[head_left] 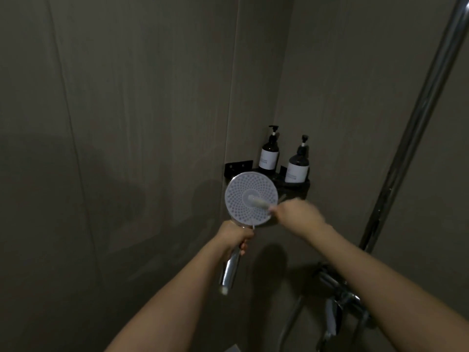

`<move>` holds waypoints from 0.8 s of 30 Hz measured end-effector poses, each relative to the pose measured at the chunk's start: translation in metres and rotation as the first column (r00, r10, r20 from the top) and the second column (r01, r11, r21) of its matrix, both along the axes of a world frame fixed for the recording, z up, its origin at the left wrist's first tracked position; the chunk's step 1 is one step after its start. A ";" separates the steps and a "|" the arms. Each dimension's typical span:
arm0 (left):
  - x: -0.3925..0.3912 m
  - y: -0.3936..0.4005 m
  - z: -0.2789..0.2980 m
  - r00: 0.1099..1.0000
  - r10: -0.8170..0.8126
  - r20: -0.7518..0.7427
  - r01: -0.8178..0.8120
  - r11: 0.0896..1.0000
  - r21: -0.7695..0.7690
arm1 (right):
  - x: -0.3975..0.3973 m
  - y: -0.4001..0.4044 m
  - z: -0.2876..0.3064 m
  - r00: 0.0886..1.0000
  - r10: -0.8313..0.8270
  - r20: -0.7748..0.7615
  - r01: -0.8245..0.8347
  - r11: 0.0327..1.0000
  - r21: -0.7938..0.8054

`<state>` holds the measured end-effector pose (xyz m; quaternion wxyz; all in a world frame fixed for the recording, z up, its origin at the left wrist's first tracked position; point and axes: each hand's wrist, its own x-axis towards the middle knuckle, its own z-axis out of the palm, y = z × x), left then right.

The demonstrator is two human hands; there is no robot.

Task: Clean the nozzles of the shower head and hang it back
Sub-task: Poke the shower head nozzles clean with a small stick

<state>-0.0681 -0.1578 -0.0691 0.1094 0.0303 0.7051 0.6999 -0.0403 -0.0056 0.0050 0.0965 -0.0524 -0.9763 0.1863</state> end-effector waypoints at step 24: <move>0.007 0.005 0.005 1.000 -0.018 0.002 0.018 0.996 -0.083 | 0.005 -0.016 0.006 0.962 0.274 0.004 -0.250 0.871 0.422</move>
